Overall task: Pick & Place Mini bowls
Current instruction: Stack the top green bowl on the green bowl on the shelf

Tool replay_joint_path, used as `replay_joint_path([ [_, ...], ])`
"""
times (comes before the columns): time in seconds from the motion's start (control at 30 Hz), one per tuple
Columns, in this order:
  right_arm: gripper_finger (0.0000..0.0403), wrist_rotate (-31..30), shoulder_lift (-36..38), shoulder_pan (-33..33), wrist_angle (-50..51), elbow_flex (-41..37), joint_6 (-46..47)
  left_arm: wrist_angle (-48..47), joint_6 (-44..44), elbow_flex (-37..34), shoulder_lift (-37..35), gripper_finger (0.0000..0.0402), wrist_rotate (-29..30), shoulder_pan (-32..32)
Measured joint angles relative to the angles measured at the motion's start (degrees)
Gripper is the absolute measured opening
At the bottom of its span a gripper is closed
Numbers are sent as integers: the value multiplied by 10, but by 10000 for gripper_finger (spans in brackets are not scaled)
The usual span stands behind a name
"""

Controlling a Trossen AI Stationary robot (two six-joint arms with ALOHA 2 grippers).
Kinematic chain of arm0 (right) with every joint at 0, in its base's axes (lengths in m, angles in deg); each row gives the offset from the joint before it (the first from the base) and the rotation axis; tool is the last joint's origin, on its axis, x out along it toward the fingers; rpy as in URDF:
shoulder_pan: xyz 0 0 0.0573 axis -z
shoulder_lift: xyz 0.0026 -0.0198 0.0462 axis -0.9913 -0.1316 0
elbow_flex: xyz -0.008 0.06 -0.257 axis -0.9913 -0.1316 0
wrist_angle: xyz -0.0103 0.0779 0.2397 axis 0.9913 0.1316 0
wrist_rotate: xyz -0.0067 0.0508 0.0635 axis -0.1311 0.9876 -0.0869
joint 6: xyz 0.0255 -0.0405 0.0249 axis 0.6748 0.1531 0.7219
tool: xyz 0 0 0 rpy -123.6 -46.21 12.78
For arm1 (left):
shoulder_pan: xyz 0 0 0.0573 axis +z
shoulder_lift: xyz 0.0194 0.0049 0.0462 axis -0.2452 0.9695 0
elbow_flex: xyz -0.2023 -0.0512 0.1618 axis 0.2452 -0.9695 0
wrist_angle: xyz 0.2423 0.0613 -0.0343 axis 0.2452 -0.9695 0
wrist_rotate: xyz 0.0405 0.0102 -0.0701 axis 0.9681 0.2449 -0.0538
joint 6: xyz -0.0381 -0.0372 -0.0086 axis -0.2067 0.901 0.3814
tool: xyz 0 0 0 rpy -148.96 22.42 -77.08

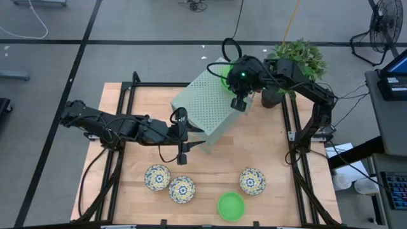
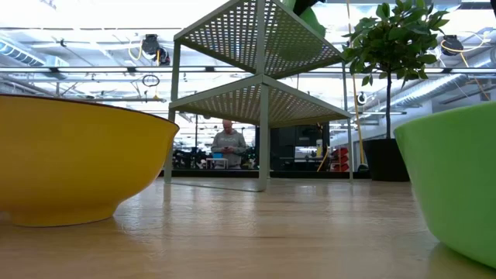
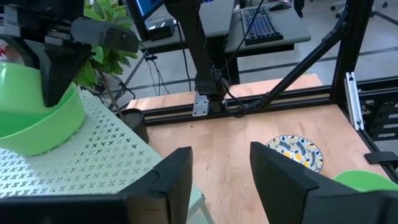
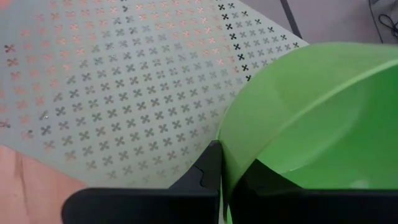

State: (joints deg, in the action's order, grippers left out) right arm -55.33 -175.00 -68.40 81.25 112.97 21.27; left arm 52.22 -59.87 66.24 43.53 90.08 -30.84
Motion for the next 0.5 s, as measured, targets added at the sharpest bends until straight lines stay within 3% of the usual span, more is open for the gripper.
replay_joint_path([
  [0.5,0,-1,-4,-3,28,0,42,0,0,0,0,177,0,0],
])
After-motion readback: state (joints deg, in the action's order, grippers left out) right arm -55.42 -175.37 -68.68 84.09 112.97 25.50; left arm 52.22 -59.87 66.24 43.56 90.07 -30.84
